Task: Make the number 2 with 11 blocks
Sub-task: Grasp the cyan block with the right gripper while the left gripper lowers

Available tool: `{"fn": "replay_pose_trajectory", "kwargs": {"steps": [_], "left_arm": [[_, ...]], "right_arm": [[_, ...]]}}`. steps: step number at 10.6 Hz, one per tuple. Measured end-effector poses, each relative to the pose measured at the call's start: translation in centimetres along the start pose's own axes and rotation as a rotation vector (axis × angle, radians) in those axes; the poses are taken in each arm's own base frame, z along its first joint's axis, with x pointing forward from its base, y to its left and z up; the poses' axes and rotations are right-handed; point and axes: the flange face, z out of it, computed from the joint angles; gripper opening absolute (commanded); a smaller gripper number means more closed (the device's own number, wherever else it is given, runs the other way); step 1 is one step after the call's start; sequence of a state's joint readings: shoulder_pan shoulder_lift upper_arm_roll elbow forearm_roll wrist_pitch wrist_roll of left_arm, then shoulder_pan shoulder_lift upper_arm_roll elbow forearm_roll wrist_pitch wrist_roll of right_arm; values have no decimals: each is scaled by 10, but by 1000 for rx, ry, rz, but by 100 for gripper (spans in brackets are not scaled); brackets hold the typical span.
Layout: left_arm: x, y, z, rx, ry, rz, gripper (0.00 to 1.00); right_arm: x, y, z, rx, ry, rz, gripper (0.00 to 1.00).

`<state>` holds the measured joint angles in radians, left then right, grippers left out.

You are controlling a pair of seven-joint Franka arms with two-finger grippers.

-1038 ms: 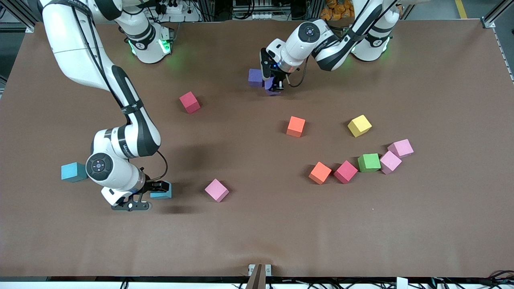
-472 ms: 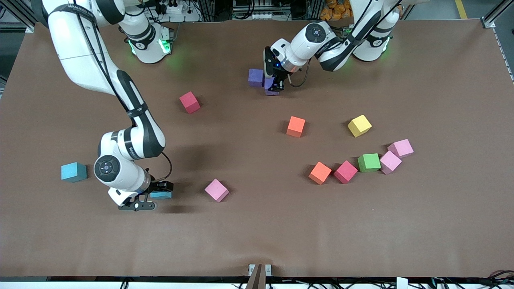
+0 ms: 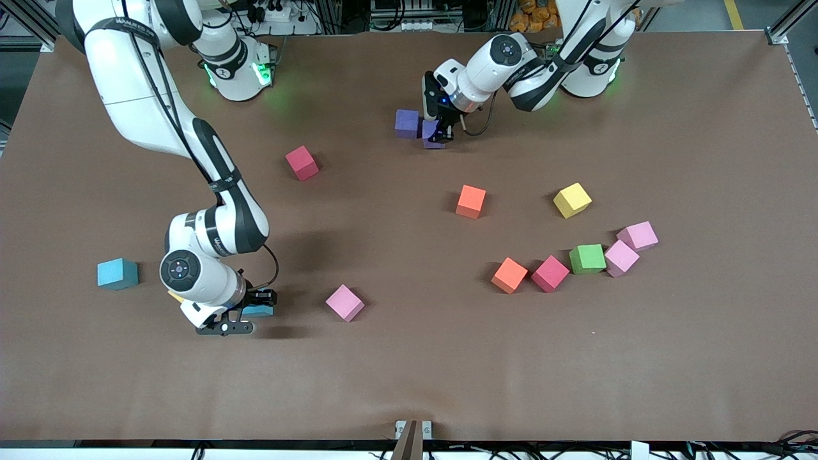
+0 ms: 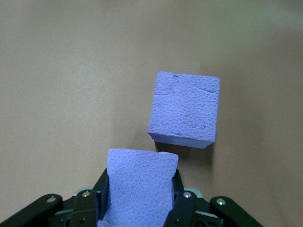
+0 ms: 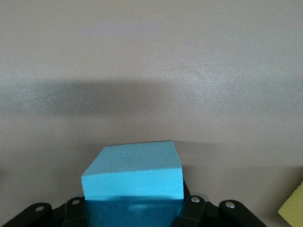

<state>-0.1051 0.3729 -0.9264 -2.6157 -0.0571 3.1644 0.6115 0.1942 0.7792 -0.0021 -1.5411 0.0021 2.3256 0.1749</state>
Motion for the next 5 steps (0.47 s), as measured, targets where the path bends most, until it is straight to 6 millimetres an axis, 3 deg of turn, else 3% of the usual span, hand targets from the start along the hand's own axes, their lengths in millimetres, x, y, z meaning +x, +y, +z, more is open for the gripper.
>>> {"fn": "replay_pose_trajectory", "kwargs": {"steps": [5], "left_arm": [[1, 6, 1, -10, 1, 9, 23]], "right_arm": [[5, -1, -14, 4, 24, 0, 50]]}}
